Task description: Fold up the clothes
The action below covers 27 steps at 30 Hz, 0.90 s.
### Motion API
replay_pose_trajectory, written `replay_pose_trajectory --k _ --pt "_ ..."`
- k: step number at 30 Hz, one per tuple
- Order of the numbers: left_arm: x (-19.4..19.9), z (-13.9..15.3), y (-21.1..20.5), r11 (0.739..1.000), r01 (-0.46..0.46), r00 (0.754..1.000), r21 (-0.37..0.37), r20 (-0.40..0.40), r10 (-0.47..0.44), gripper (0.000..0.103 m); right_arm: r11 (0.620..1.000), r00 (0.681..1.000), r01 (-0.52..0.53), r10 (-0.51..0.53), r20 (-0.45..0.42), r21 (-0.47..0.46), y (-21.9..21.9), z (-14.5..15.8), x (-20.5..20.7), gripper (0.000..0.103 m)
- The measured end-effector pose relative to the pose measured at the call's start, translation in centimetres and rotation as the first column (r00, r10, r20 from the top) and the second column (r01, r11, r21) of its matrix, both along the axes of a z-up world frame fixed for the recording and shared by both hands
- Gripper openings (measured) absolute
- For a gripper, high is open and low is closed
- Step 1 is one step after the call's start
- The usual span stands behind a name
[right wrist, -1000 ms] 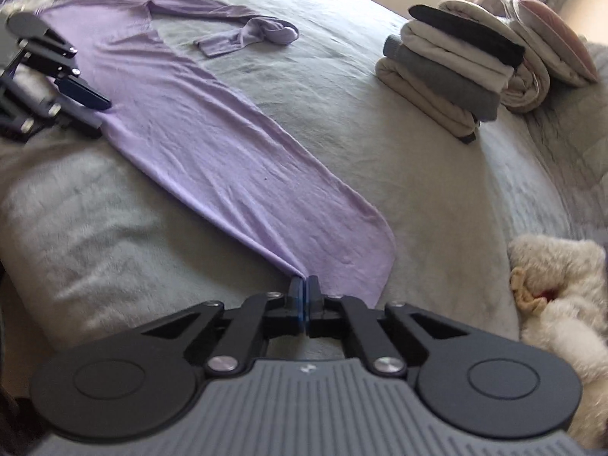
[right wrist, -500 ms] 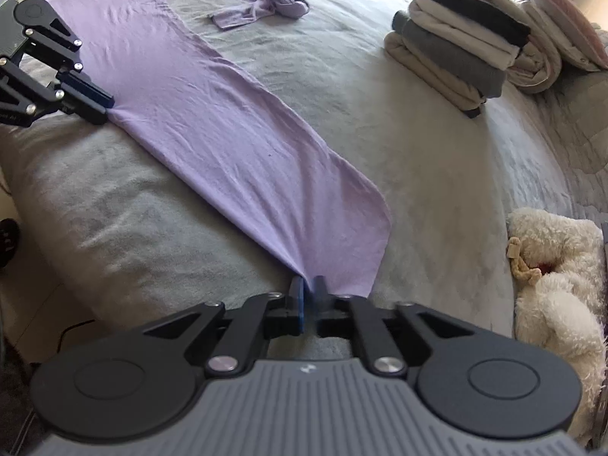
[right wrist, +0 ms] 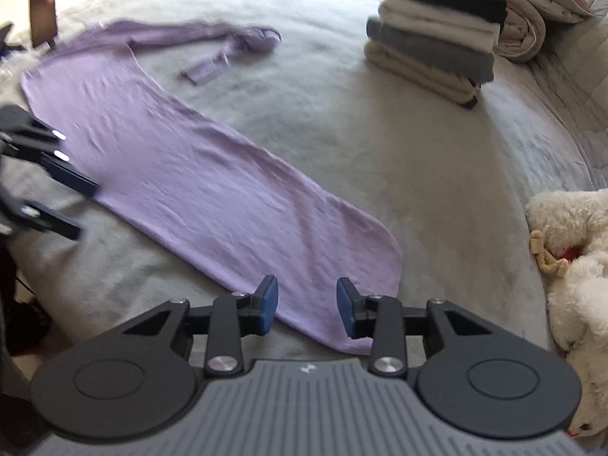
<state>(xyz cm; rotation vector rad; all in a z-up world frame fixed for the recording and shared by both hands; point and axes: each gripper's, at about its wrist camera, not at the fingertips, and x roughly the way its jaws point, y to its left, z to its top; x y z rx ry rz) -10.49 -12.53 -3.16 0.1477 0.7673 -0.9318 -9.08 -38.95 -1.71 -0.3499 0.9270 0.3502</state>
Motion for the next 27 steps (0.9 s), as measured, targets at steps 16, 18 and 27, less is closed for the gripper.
replay_pose_trajectory --k 16,18,27 --pt "8.4 3.5 7.7 0.913 -0.397 0.913 -0.090 0.059 0.403 0.072 0.989 0.997 0.003 -0.013 0.070 0.147 6.6 3.1 6.6 0.047" --pt "9.5 3.4 8.8 0.890 -0.444 0.889 -0.104 0.071 0.452 0.075 0.987 0.998 -0.002 -0.009 0.063 0.160 8.3 3.0 7.8 0.047" --pt "13.7 1.2 11.9 0.832 -0.540 0.831 -0.130 0.073 0.551 0.075 0.986 0.998 0.006 -0.015 0.054 0.169 16.1 1.6 13.5 0.047"
